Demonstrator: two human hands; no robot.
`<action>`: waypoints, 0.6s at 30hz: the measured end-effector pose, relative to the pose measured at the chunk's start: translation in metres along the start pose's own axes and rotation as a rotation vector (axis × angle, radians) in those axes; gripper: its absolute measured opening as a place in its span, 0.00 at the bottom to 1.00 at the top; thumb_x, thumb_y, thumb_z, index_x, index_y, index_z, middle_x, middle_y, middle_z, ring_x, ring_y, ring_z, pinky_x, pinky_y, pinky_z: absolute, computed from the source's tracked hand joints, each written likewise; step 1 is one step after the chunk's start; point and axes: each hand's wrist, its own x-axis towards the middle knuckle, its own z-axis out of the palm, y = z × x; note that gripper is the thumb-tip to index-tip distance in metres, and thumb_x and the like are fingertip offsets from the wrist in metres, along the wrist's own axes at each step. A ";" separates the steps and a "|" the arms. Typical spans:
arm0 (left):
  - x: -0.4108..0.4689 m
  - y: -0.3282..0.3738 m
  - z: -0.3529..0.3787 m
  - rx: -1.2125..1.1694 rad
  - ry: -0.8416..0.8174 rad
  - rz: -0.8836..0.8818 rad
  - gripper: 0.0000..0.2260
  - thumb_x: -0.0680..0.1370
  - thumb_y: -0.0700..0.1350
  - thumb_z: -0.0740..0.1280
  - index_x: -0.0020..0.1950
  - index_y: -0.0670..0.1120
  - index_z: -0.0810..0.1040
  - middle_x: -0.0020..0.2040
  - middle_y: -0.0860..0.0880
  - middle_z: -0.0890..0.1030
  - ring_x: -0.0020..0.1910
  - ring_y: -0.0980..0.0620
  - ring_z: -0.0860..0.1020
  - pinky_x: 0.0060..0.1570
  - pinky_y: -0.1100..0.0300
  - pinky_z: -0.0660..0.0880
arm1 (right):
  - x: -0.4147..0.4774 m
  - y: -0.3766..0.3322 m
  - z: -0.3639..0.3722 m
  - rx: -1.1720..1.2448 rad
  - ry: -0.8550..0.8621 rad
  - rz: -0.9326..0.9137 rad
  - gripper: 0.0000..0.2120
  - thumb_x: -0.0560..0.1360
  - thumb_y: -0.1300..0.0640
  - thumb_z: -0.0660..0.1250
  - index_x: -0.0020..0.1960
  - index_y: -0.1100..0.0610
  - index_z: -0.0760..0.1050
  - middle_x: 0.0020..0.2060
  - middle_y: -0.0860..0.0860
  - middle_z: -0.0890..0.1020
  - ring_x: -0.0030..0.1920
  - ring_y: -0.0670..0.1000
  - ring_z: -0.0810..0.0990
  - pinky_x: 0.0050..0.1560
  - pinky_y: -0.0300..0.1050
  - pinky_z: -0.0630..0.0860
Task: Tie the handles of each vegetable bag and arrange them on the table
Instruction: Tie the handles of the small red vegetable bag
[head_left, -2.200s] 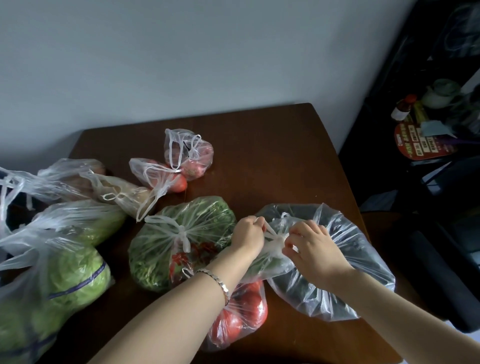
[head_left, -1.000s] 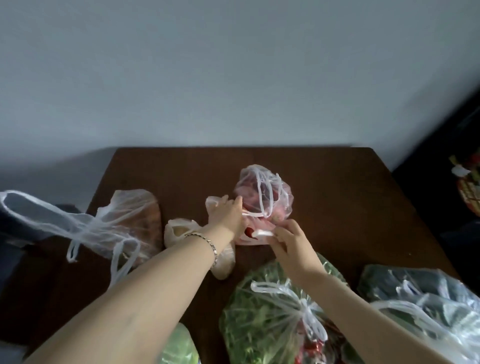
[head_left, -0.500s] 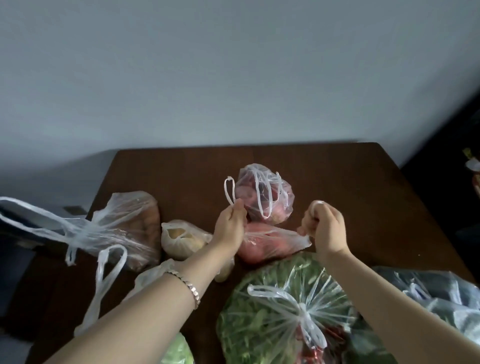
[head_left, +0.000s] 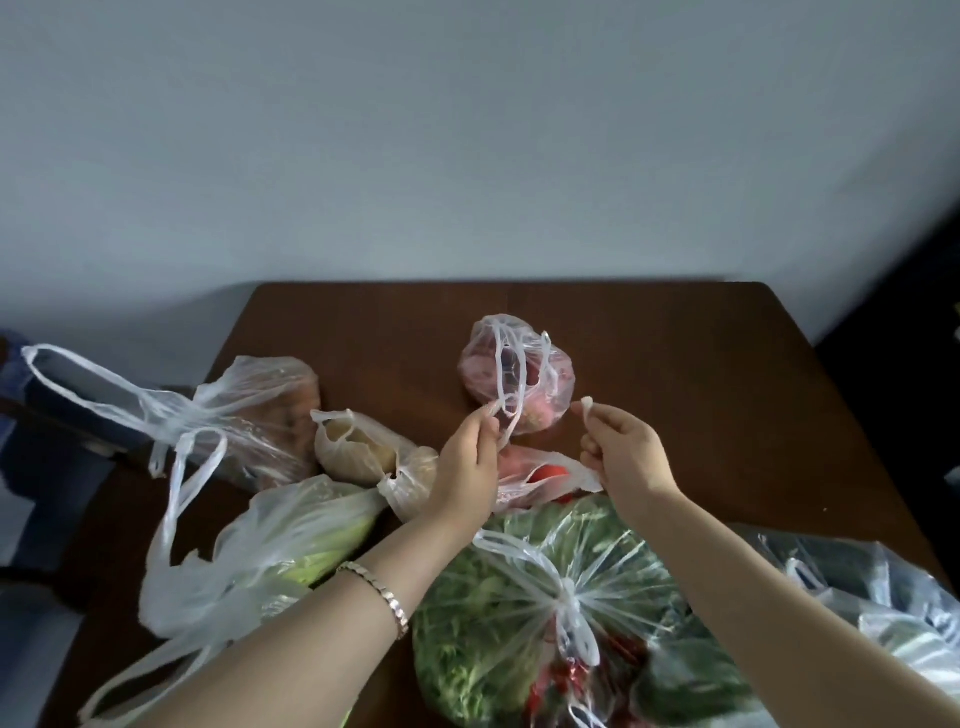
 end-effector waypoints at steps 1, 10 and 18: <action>0.000 0.001 0.000 -0.003 0.016 0.031 0.15 0.82 0.43 0.52 0.63 0.42 0.74 0.51 0.47 0.79 0.52 0.52 0.78 0.49 0.71 0.73 | 0.000 0.002 0.001 -0.014 0.003 -0.007 0.07 0.77 0.60 0.62 0.51 0.59 0.78 0.27 0.50 0.68 0.28 0.45 0.65 0.25 0.29 0.68; 0.009 0.023 0.010 -0.335 -0.025 -0.330 0.10 0.77 0.42 0.62 0.45 0.46 0.83 0.39 0.43 0.84 0.38 0.46 0.80 0.41 0.57 0.75 | -0.011 0.010 0.023 0.040 -0.011 -0.021 0.04 0.72 0.61 0.69 0.41 0.54 0.81 0.24 0.47 0.78 0.27 0.44 0.74 0.35 0.40 0.76; 0.013 0.008 0.008 -0.559 -0.061 -0.607 0.08 0.75 0.37 0.67 0.52 0.35 0.76 0.22 0.47 0.72 0.20 0.53 0.70 0.20 0.64 0.68 | -0.032 0.018 0.028 0.136 -0.191 -0.061 0.05 0.73 0.63 0.68 0.41 0.59 0.82 0.29 0.50 0.82 0.29 0.44 0.78 0.34 0.38 0.77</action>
